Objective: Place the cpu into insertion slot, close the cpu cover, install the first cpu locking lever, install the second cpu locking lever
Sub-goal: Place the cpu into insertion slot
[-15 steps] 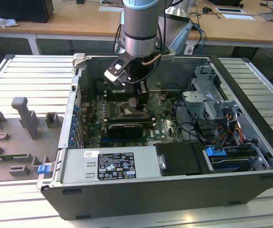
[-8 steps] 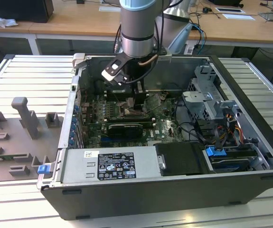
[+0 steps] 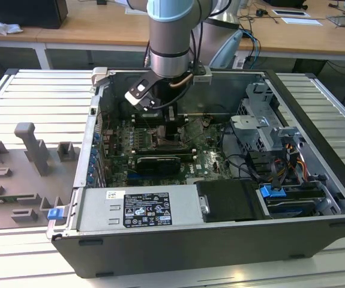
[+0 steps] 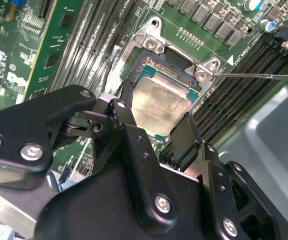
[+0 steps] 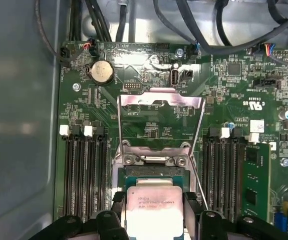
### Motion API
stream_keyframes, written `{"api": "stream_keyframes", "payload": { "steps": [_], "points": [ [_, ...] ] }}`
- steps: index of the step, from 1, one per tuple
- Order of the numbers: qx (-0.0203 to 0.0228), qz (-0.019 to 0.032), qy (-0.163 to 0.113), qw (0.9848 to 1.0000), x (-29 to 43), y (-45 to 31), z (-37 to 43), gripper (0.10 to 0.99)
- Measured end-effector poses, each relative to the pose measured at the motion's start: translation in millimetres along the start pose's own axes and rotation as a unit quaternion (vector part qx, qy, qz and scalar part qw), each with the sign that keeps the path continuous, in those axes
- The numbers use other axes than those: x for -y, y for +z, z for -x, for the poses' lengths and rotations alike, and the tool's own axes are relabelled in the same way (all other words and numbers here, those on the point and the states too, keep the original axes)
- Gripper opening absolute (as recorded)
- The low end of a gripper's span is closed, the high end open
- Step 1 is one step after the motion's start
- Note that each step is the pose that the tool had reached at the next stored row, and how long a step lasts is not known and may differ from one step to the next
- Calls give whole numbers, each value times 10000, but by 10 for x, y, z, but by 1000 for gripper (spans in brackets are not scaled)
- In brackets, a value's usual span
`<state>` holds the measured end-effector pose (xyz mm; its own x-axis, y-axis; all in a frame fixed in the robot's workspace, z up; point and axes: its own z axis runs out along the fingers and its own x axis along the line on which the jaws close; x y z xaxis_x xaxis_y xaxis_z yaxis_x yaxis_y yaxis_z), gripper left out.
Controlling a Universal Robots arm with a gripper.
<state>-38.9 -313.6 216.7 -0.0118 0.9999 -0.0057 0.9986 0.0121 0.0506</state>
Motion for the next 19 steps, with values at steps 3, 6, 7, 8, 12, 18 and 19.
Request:
{"api": "stream_keyframes", "payload": {
  "steps": [3,6,7,8,12,18,19],
  "points": [
    [5,-1,87,10000,4,40,-8,545],
    [7,-1,142,9999,17,74,-10,545],
    [8,-1,154,9999,17,78,-10,545],
    [10,-1,186,9998,18,88,-10,545],
    [11,-1,203,9998,13,133,-11,545],
    [8,-1,136,9999,6,162,-11,545],
    [8,-1,141,9999,5,165,-11,545]
  ]
}}
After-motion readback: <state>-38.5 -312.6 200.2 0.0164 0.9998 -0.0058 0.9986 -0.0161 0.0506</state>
